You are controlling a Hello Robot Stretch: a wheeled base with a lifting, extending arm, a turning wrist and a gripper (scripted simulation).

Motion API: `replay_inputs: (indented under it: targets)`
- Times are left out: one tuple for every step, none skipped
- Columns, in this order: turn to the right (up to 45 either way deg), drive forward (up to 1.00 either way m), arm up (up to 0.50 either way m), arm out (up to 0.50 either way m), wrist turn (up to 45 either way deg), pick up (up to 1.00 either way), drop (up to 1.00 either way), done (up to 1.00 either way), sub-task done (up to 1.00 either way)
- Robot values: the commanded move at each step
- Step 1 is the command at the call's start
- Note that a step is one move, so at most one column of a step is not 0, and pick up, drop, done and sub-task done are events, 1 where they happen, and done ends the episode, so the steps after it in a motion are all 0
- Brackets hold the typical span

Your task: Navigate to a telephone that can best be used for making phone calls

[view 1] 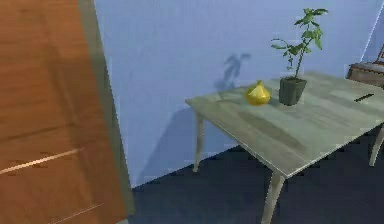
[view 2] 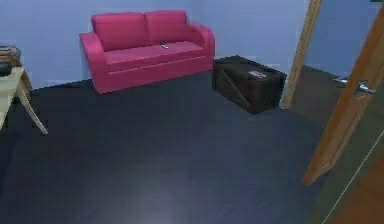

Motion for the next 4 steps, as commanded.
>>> replay_inputs:
  targets:
    - [45.0, 0.0, 0.0, 0.0, 0.0, 0.0, 0.0, 0.0, 0.0]
    - [42.0, 0.0, 0.0, 0.0, 0.0, 0.0, 0.0, 0.0, 0.0]
    - [0.0, 0.3, 0.0, 0.0, 0.0, 0.0, 0.0, 0.0, 0.0]
    - [-6.0, 0.0, 0.0, 0.0, 0.0, 0.0, 0.0, 0.0, 0.0]
